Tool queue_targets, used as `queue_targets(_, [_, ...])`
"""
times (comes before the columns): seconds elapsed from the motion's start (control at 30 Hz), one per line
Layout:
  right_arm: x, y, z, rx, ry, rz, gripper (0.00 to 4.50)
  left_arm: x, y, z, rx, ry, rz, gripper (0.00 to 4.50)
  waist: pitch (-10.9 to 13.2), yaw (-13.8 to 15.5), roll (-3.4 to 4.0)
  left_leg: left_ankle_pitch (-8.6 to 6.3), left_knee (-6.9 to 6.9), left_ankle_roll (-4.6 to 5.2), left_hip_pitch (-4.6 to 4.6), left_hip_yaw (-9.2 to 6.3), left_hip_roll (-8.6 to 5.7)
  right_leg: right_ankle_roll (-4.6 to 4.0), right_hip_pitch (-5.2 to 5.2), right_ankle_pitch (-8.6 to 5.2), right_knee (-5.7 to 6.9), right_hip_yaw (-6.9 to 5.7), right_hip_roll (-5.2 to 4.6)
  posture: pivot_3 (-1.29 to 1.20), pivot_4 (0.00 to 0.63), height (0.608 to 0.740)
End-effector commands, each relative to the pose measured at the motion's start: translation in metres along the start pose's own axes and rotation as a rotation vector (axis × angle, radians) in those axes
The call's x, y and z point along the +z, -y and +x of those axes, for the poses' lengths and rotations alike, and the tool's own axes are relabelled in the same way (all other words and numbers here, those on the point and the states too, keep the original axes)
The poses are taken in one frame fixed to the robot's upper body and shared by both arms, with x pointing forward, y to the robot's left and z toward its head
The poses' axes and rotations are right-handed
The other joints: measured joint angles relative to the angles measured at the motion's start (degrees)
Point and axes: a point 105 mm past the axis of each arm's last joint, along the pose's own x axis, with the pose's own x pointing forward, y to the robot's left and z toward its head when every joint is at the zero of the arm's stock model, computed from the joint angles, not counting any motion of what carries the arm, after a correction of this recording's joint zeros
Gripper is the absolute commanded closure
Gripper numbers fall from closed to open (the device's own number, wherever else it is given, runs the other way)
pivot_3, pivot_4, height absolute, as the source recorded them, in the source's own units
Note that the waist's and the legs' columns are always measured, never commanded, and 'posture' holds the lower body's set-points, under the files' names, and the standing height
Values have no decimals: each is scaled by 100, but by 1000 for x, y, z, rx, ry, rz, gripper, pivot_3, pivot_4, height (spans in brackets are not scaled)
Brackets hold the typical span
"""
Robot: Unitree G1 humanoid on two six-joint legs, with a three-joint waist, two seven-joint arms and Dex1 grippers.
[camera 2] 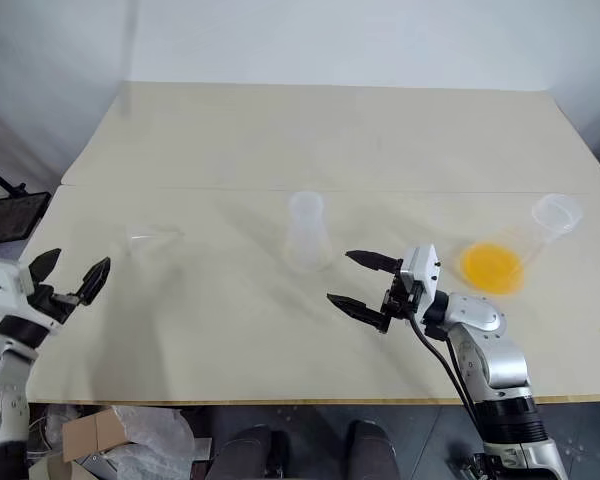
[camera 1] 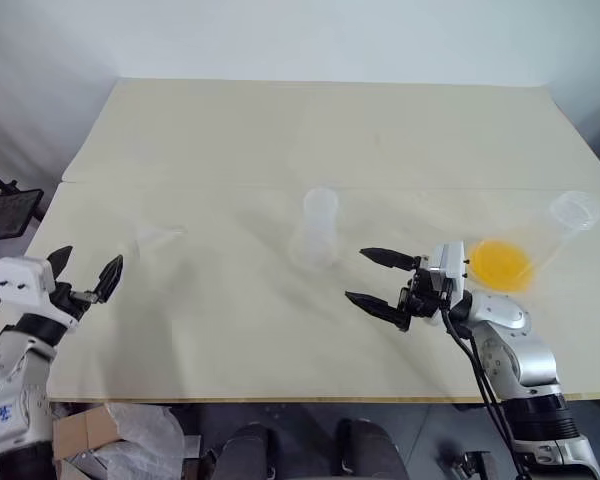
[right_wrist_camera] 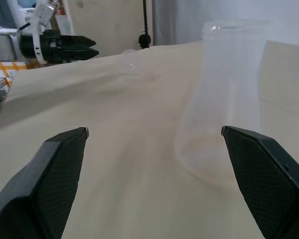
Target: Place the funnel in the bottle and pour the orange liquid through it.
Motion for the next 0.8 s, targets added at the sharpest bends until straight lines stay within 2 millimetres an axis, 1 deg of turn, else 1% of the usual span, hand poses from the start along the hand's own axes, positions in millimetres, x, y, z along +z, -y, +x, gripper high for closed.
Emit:
queue_targets(0.03, [13, -3, 0, -16, 43, -53, 0, 0, 16, 17, -123, 0, -15, 28, 0, 20, -1, 0, 1, 0, 0, 1, -1, 0, 0, 0, 0, 0, 0, 0, 150, 740])
queue_targets(0.1, [13, -4, 0, -24, 46, -54, 0, 0, 18, 25, -138, 3, -27, 28, 0, 22, -1, 0, 4, 0, 0, -1, -3, 0, 3, 0, -1, 0, -2, 0, 150, 740])
queue_targets(0.13, [13, -5, 0, -27, 47, -54, 0, 0, 22, 29, -162, 3, -42, 28, 0, 14, -2, 0, 4, 0, -1, -1, -4, 0, 3, 0, -2, 1, -2, 0, 150, 740])
queue_targets(0.23, [13, -7, 0, -36, 49, -53, 0, -2, 31, 34, -206, -4, -46, 28, 0, 11, -2, 0, 3, -1, 0, -2, -2, 0, 3, 0, -1, -1, 0, 0, 150, 740])
queue_targets(0.4, [13, -8, -2, -50, 47, -51, 0, -7, 33, 41, -195, -17, -54, 28, 0, 2, -2, 1, 2, -2, 0, 0, -1, 0, 2, 0, -2, -1, 2, 0, 150, 740])
queue_targets(0.57, [12, -9, -2, -52, 47, -48, 0, -6, 37, 39, -213, -6, -66, 28, 0, 7, -2, 1, 3, -1, 0, 0, -2, 0, 2, 0, -1, 2, 0, 0, 150, 740])
queue_targets(0.7, [12, -9, -2, -54, 47, -45, 0, -7, 34, 34, -197, -17, -54, 28, 0, 9, -2, 1, 3, -1, 0, 0, -2, 0, 3, 0, -1, 2, -1, 0, 150, 740])
queue_targets(0.8, [11, -8, -1, -56, 47, -43, 0, -11, 33, 35, -189, -34, -52, 592, 0, 11, -2, 1, 3, -1, 0, 0, -1, 0, 2, 0, -1, 2, 0, 0, 150, 740])
